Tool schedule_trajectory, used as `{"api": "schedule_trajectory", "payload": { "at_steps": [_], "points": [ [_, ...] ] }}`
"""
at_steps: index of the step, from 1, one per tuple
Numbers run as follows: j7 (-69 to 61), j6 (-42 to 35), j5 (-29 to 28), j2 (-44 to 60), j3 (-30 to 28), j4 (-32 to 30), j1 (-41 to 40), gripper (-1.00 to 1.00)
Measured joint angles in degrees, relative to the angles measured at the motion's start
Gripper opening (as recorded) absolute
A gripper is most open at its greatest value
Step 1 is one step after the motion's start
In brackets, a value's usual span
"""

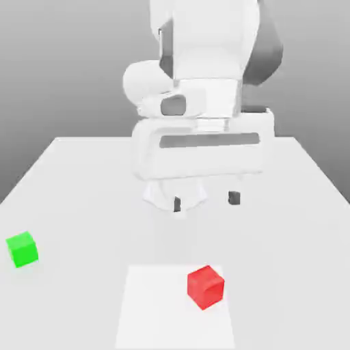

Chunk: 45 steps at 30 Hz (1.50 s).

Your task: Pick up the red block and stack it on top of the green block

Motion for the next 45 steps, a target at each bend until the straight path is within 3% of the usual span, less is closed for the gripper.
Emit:
{"api": "schedule_trajectory", "payload": {
  "at_steps": [5, 11, 12, 19, 25, 45],
  "points": [
    [-6.7, 6.3, 2.2, 10.3, 0.8, -5.0, 1.6, 0.0],
    [-7.5, 16.6, 2.4, 22.8, 0.6, -4.0, 1.6, 0.0],
    [-7.5, 17.5, 2.3, 23.8, 0.6, -3.9, 1.6, -1.0],
    [-7.2, 17.3, 2.0, 23.6, 0.7, -3.9, 1.5, -1.0],
    [-7.5, 7.7, 2.4, 12.5, 1.0, -5.5, 1.1, -1.0],
    [-15.9, -1.3, 3.3, 10.1, -16.0, 1.1, -44.8, -1.0]
  ]
}}
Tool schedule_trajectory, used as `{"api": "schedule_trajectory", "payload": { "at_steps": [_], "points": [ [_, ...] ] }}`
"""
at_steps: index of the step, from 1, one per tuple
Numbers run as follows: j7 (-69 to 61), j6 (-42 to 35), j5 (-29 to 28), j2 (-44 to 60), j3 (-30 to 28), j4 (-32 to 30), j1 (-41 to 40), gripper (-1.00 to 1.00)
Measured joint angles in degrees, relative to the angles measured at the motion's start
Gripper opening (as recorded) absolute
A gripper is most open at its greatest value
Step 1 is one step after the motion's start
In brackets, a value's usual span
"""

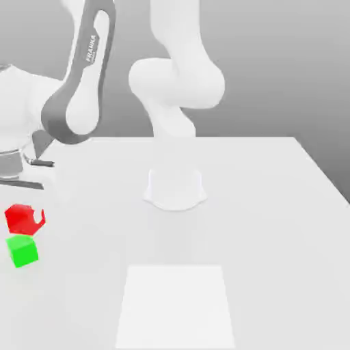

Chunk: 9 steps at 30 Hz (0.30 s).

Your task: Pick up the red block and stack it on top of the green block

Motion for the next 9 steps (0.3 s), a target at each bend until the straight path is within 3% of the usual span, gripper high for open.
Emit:
{"api": "schedule_trajectory", "payload": {
  "at_steps": [5, 6, 9],
  "points": [
    [-4.3, 7.7, 5.7, 8.7, 3.5, 0.7, -0.6, -1.0],
    [-5.0, 9.0, 6.6, 10.1, 4.1, 0.7, -1.0, 1.0],
    [-5.0, 9.0, 6.6, 10.1, 4.1, 0.7, -1.0, 1.0]
  ]
}}
